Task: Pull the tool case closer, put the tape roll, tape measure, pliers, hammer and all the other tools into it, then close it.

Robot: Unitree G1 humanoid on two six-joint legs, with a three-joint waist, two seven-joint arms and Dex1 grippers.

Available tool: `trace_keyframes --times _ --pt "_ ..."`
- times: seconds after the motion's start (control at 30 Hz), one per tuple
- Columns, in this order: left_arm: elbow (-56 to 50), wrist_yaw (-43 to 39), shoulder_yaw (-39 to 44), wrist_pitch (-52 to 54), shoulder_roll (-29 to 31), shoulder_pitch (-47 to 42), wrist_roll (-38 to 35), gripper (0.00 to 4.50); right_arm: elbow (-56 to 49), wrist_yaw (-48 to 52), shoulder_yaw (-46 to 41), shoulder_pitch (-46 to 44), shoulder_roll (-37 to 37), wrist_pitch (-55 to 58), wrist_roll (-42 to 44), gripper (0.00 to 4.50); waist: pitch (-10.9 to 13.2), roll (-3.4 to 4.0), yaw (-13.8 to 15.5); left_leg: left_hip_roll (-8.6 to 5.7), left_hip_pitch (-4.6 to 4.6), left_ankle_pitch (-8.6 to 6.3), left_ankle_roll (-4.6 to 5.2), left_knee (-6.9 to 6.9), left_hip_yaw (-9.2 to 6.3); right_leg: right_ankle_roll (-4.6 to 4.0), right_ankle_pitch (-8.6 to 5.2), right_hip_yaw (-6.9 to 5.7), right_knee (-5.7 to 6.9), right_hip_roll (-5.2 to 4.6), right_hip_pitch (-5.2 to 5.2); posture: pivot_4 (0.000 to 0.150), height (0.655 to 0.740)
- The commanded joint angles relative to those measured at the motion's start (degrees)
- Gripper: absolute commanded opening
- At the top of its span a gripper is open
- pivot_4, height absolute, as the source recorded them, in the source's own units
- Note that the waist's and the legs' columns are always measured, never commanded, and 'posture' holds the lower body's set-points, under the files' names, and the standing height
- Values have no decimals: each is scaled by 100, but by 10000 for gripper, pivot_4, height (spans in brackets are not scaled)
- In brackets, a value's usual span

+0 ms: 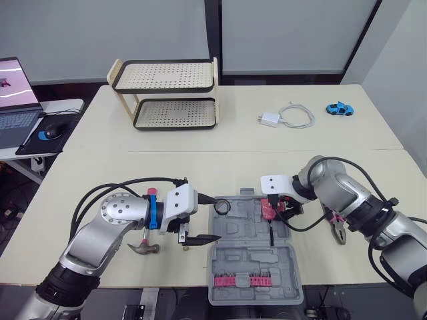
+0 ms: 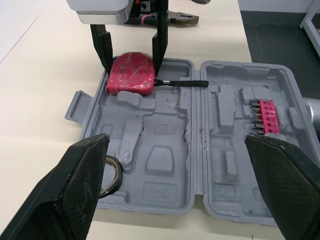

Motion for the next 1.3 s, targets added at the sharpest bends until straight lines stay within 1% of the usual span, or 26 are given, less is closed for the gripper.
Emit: trace_keyframes --times 0.03,0.07,0.13,0.2,0.3,0.47,0.6,0.67,0.77,0.87,0.9,0.93,1.0,1.13,1.23,1.3 --pt "-195 -17 -4 -74 36 13 16 45000 -42 41 -113 -70 44 -26 -66 32353 0 0 -1 0 0 0 0 0 0 0 0 0 0 0 0 1500 7400" --pt "-194 -16 -7 -78 33 15 17 45000 -32 19 -135 -71 59 -35 -74 32353 0 0 -2 0 0 0 0 0 0 0 0 0 0 0 0 1500 7400" --pt "-186 -16 -15 -88 23 16 19 45000 -5 -25 -199 -81 84 -74 -76 39704 0 0 -2 0 0 0 0 0 0 0 0 0 0 0 0 1500 7400" --pt "-186 -16 -15 -89 17 21 12 45000 -33 12 -254 -113 71 -82 -61 44865 0 0 -5 0 0 0 0 0 0 0 0 0 0 0 -1 1500 7400" --pt "-187 -18 -8 -87 14 36 -2 45000 -253 92 -405 -140 69 102 55 44865 0 0 -5 0 0 0 0 0 0 0 0 1 0 0 -1 1500 7400" --pt "-187 -16 13 -55 13 46 -33 45000 -975 449 -760 -122 -133 554 429 44865 0 1 -1 0 -2 0 0 -1 -2 0 0 -1 0 0 -3 1500 7400" --pt "-162 -11 49 -37 6 48 -71 45000 -1477 400 -1278 144 -234 684 913 44865 0 0 3 0 -2 0 0 0 -2 0 0 0 0 0 -2 1500 7400" --pt "-139 -16 62 -42 4 44 -83 45000 -1618 278 -1420 346 -303 662 1011 44865 0 0 7 0 -1 0 0 -1 -2 0 0 -1 0 0 -1 1500 7400" --pt "-112 -26 76 -50 2 38 -100 45000 -1746 133 -1525 611 -426 589 1079 39458 0 0 9 -1 -2 0 1 0 -1 0 0 0 0 -1 0 1500 7400" --pt "-65 -58 91 -74 6 19 -114 45000 -1808 -12 -1602 724 -423 638 1139 29807 0 0 -7 -1 -2 0 1 0 1 0 0 2 1 -1 -1 1500 7400" --pt "-50 -69 90 -81 5 8 -115 45000 -1816 -44 -1613 746 -428 641 1163 25161 0 1 -11 0 -1 0 1 0 3 0 0 3 2 -1 -2 1500 7400" --pt "-38 -74 88 -82 0 -5 -116 45000 -1825 -82 -1628 769 -434 647 1188 22356 0 1 -11 1 0 0 1 0 2 0 0 2 3 0 -2 1500 7400" --pt "-5 -87 85 -94 -7 -30 -114 45000 -1842 -150 -1647 804 -439 664 1235 15256 0 1 -6 1 0 0 1 -1 0 0 0 1 3 1 -2 1500 7400" --pt "47 -110 83 -106 -33 -90 -109 45000 -1896 -493 -1884 1034 -397 459 1334 15256 0 1 4 -1 -1 0 1 0 0 0 0 1 1 0 -1 1500 7400" --pt "72 -92 107 -111 -70 -115 -113 45000 -1912 -1047 -2426 1572 -249 -427 1446 15256 -1 0 14 -1 -2 0 1 0 0 0 0 1 2 -1 0 1500 7400" --pt "74 -79 123 -105 -88 -127 -124 45000 -1948 -1164 -2732 1984 -225 -877 1631 15256 -1 0 18 0 -2 0 1 0 -1 0 0 -1 1 -1 2 1500 7400"
